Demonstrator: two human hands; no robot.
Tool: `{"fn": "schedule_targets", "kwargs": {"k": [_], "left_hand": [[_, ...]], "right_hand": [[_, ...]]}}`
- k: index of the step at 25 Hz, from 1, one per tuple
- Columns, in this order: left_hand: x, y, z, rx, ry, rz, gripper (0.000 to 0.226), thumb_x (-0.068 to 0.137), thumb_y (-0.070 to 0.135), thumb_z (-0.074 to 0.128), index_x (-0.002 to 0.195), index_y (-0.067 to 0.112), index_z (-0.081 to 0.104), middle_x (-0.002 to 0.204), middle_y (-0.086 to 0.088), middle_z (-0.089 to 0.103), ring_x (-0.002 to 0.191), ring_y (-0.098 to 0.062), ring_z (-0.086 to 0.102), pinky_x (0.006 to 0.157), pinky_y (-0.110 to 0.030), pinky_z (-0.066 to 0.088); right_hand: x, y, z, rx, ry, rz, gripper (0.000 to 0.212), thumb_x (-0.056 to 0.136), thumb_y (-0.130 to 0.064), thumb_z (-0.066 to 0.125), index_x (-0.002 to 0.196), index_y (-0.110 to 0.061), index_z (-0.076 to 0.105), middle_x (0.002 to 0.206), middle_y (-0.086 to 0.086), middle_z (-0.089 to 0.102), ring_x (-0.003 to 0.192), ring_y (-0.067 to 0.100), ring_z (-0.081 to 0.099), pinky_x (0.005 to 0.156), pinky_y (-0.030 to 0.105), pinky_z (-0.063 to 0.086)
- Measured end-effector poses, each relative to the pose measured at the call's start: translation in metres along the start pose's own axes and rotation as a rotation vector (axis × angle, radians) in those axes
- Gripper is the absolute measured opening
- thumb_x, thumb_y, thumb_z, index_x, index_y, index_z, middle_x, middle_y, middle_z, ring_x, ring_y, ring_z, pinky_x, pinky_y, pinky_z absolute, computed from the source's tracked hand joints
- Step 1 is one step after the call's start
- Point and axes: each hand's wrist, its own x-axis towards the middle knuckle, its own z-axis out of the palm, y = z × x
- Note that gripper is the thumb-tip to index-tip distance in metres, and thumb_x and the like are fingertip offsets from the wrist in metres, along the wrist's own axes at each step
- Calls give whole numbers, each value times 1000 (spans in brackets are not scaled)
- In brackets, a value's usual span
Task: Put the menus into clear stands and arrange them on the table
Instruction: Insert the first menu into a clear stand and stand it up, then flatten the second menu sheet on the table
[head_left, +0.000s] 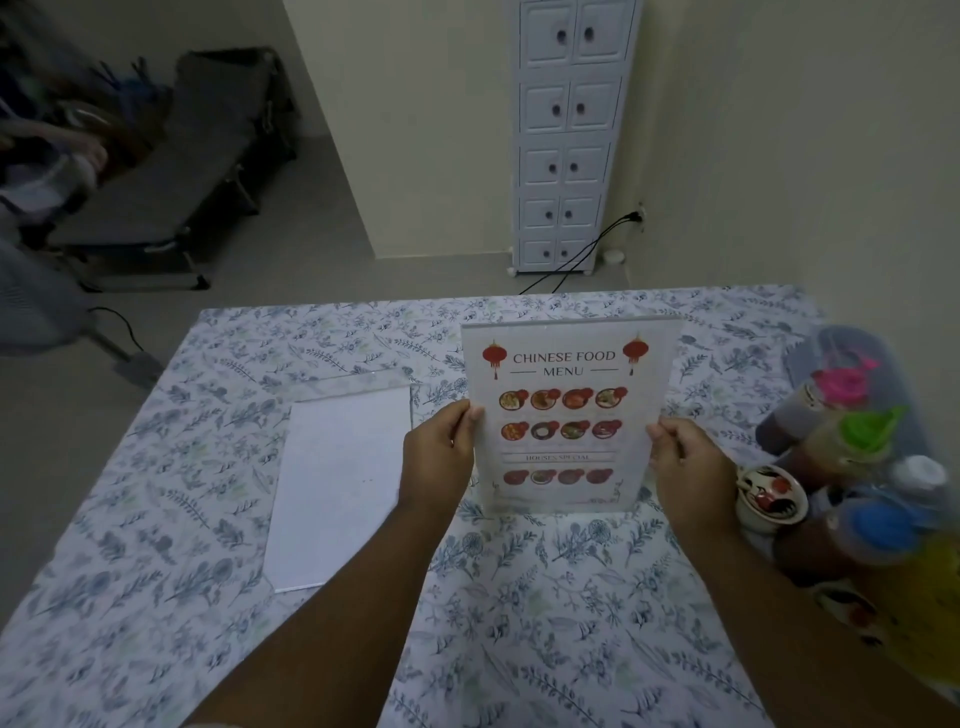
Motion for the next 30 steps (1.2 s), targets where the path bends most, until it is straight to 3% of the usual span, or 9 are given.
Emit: {"fn": "schedule_targets", "kwargs": {"k": [2,4,7,11,15,18,25,27,30], "left_hand": [[3,5,-1,45,-3,-10,24,103,37,56,103,23,76,93,12,79,87,-10,75,81,-38,64],[0,11,-6,79,-27,-3,27,104,37,54,108,22,76,99,10,79,91,-10,73,86,-42,63],[-15,8,-19,151,-45,29,39,105,41,49,135,25,68,132,7,72,122,-12,66,107,-38,53],[-39,-16,-53,332,-1,-34,54,105,48,42,153,25,49,159,4,48,151,-13,38,123,-33,30],[-51,-57,-99,483,26,-49,56,106,44,41,157,21,42,165,4,39,157,-13,24,129,-31,14],[-48,-94,-136,566,19,-99,60,107,45,39,160,18,36,168,1,34,159,-15,19,127,-29,7],[-11,-189,-212,850,-201,-292,78,104,54,27,164,7,13,174,-13,11,161,-30,2,129,-43,-3],[-7,-208,-220,856,-280,-290,80,102,55,30,164,6,13,173,-16,9,161,-32,2,129,-45,-4],[-10,-218,-219,748,-244,-223,77,98,52,42,160,8,29,169,-18,22,158,-33,14,129,-46,2]], "right_hand": [[-2,-3,-3,-28,-42,-11,18,98,-22,57,106,-15,73,89,-1,73,77,15,67,60,27,51],[-16,-5,-5,-102,-54,-66,28,98,-22,58,121,-12,69,112,6,71,102,25,65,81,37,55],[-53,-11,-3,-177,-12,-167,42,95,-28,61,134,-12,59,129,10,61,120,27,54,93,38,46],[-83,-36,34,-274,-298,-403,43,96,-35,56,135,-17,59,132,2,62,124,18,52,102,40,45],[-107,-67,100,-350,-562,-561,57,99,-42,49,150,-17,43,157,-2,38,147,14,26,118,37,24],[-121,-82,152,-418,-688,-610,66,99,-47,43,156,-15,29,163,-1,22,151,12,9,121,30,7],[-124,-81,246,-924,-769,-417,86,97,-59,35,157,-3,11,166,14,9,152,27,5,122,40,8],[-133,-78,257,-853,-714,-319,86,95,-53,47,155,1,17,164,18,15,150,31,12,121,42,12],[-145,-88,271,-689,-594,-117,76,90,-44,61,146,1,40,152,23,37,139,37,33,115,45,27]]}}
